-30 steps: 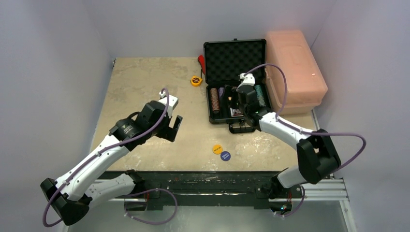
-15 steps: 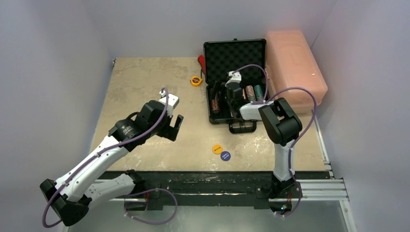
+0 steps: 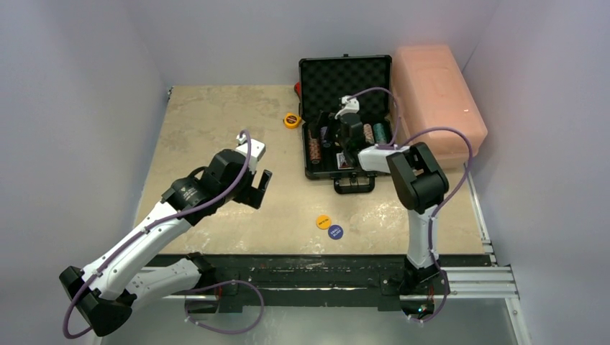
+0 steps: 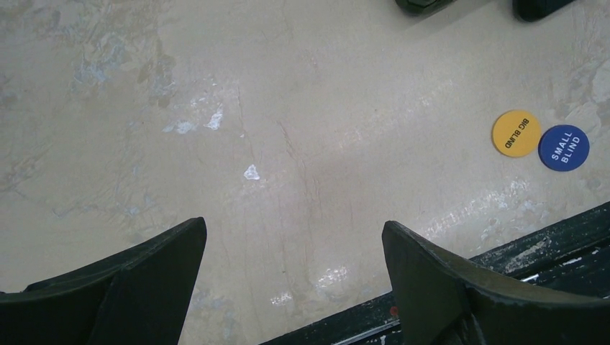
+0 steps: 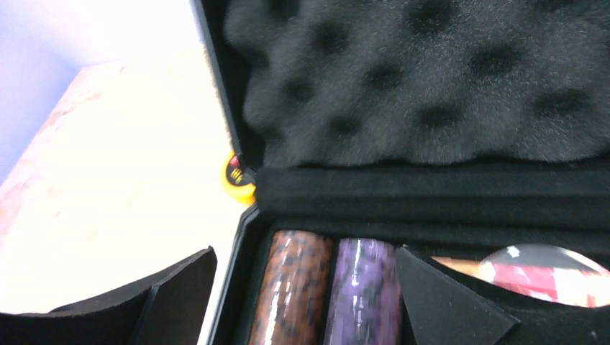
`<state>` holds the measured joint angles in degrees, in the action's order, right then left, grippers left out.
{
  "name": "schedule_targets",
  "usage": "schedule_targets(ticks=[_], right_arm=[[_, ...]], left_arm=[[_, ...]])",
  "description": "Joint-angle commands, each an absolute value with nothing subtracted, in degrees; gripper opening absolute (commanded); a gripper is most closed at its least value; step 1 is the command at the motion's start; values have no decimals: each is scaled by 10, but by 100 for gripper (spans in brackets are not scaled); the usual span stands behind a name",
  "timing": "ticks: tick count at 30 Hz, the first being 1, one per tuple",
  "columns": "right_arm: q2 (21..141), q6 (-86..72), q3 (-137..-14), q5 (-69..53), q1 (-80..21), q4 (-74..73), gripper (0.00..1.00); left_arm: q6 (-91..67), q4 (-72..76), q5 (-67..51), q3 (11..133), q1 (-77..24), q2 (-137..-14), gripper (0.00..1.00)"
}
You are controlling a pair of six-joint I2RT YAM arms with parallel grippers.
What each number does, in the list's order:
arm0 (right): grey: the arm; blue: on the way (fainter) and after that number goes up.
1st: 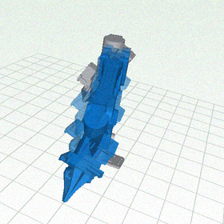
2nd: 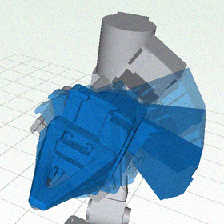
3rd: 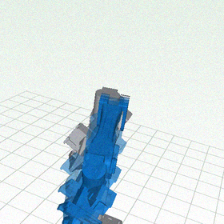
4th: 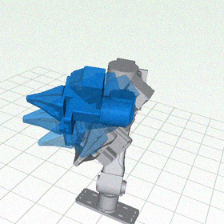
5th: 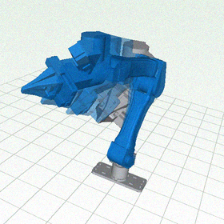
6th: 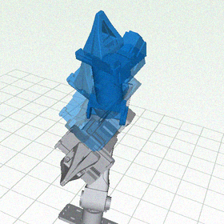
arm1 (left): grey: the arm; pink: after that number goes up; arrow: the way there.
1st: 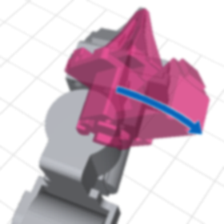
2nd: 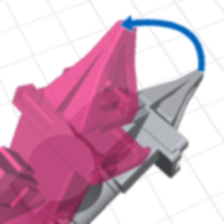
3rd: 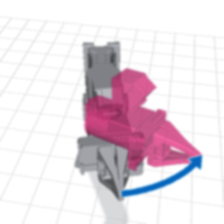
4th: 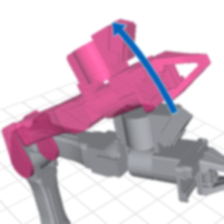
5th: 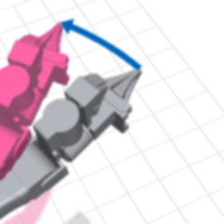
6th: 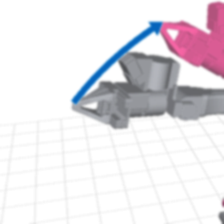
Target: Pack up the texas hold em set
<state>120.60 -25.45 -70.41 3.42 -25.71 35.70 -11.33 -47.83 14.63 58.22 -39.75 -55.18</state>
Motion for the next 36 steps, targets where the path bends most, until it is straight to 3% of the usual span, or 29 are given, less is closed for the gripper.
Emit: schedule_targets(ticks=[1, 7, 21, 28, 31, 36], right_arm=[[1067, -257, -616, -12, -247, 407, 99], [1035, -287, -542, -45, -238, 426, 99], [1257, -401, -719, -99, -222, 505, 99], [1249, -537, -747, -125, -195, 646, 99], [1186, -537, -764, -133, -184, 554, 99], [1072, -358, -827, -114, -181, 269, 99]], left_arm=[[-106, -467, 157, 579, -393, -545, 93], [-107, -468, 151, 580, -392, -538, 93], [-110, -467, 158, 574, -391, -520, 93], [-118, -473, 134, 581, -391, -555, 93], [-148, -481, 98, 599, -391, -591, 93], [-207, -452, 43, 608, -395, -641, 92]])
